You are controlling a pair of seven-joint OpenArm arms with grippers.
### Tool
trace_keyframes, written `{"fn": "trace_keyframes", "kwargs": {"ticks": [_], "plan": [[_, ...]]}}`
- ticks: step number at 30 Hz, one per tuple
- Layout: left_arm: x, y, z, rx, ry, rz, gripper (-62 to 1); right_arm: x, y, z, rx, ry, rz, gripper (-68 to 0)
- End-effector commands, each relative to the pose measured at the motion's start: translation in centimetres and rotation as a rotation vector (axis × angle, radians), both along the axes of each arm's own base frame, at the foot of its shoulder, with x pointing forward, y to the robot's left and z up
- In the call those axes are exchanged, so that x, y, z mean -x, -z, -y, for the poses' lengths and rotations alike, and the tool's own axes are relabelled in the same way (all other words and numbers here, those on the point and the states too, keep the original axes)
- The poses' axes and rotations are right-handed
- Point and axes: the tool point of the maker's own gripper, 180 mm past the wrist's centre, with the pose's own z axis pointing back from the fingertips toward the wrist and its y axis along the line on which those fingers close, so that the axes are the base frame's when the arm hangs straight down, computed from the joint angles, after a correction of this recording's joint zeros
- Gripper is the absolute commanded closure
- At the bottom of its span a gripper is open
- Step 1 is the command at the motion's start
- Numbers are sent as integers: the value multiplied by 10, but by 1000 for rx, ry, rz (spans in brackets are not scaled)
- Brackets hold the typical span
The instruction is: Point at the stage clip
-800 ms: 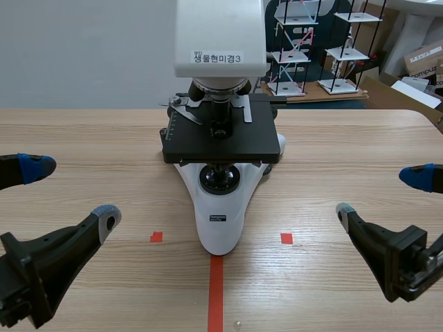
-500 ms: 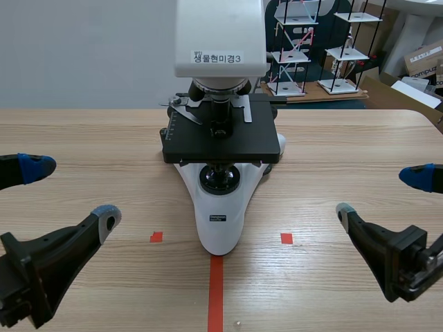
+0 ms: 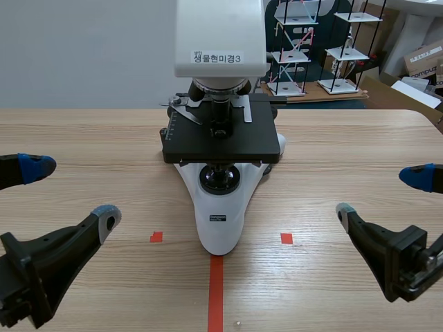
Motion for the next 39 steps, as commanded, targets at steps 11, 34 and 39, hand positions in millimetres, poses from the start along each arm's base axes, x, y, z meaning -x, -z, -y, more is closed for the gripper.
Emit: {"fn": "trace_keyframes", "kwargs": {"ticks": [11,34,39], "plan": [[-4,-5,2,4,1,10,-623,-2,-8,-1,-4,-9,26,-595],[-50,7,0,-88,92,55,-38,-2,-8,-1,-4,-10,26,-595],[-73,4,-9,-60,76,87,-41,-2,-8,-1,-4,-10,25,-595]]}}
